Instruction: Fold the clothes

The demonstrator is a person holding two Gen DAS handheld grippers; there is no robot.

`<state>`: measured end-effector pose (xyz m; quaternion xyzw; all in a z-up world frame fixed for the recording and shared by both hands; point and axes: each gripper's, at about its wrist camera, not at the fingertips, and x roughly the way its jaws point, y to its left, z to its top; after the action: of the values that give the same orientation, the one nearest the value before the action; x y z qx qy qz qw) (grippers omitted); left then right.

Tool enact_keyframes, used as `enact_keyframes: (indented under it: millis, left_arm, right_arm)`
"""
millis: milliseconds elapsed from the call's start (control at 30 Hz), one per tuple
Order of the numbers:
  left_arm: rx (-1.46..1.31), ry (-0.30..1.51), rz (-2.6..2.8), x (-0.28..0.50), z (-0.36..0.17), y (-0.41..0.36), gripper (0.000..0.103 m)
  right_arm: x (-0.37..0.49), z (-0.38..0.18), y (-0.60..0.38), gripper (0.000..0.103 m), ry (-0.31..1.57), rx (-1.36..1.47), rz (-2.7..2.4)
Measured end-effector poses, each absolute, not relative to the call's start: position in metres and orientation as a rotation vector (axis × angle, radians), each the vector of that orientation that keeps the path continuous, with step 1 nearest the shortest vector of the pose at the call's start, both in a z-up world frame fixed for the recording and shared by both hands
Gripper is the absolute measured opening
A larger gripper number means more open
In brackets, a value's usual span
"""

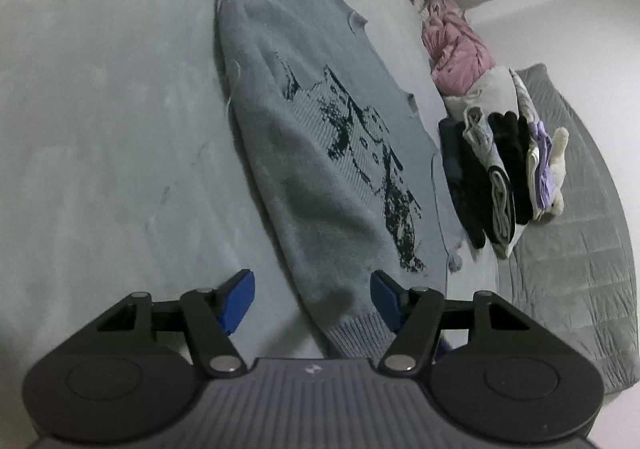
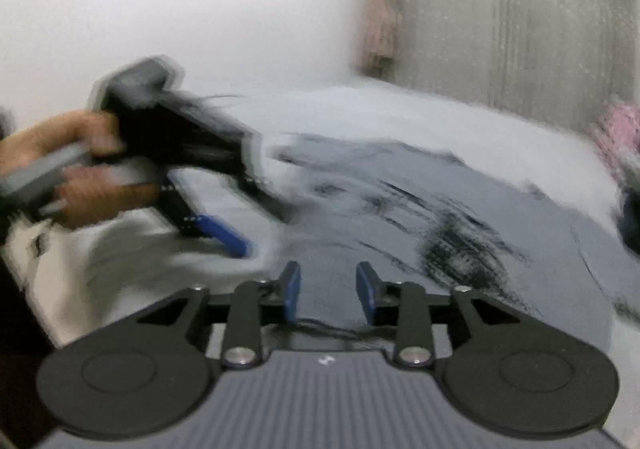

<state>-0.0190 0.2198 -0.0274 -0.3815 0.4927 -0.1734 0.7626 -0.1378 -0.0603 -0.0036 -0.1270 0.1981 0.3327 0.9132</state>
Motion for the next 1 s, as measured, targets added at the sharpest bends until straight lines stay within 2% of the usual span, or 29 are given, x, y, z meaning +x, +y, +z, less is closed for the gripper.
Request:
enact_keyframes:
  millis: [133,167,300,533,567,600,667,733,833,867,900,1000]
  left_arm:
    - [-0.846,1.076,-0.384,-0.027,-0.025,0.219,0.064]
    - [-0.847,1.076,-0.387,-0.03,-0.024,0.219,0.064]
    - [-0.89,1.07,-0.393,-0.047,-0.026,0.219,0.064]
    - [-1.132,1.0,-0.461,-0.084,-0.04,0.235,0.064]
    - [-1.171,0.98,-0.463,-0.088,-0.043,0.238,0.056]
    - [-1.193,0.97,-0.455,-0.09,-0.044,0.241,0.032]
    - [-1.235,0.948,-0.435,-0.095,-0.046,0.248,0.004]
    - [-1.205,0.919,-0.38,-0.101,-0.039,0.259,0.003]
    - [-1.109,0.886,-0.303,-0.112,-0.022,0.28,0.002]
    - [-1.08,0.883,-0.278,-0.116,-0.016,0.289,0.002]
    - [-1.05,0.882,-0.251,-0.12,-0.011,0.298,0.002]
    - [-0.907,0.921,-0.09,-0.128,-0.006,0.33,0.003]
  right_arm:
    - [-0.144,-0.015,-0.04,0.022,0.41,-0.417,0.686]
    - [-0.143,-0.014,-0.041,0.003,0.416,-0.401,0.686]
    - [-0.135,-0.009,-0.047,0.001,0.438,-0.337,0.685]
    - [-0.129,0.019,-0.072,0.001,0.465,0.055,0.852]
    - [-0.128,0.02,-0.071,0.001,0.473,0.091,0.873]
    - [-0.129,0.021,-0.07,0.001,0.482,0.126,0.894]
    - [-0.13,0.021,-0.066,0.002,0.499,0.191,0.932]
    - [-0.134,0.021,-0.057,0.003,0.509,0.22,0.96]
    - [-0.137,0.026,-0.053,0.021,0.512,0.205,0.98]
    - [-0.139,0.029,-0.055,0.036,0.509,0.197,0.975]
    - [-0.141,0.032,-0.059,0.047,0.504,0.196,0.962]
    - [-0.136,0.033,-0.083,0.052,0.526,0.207,0.872]
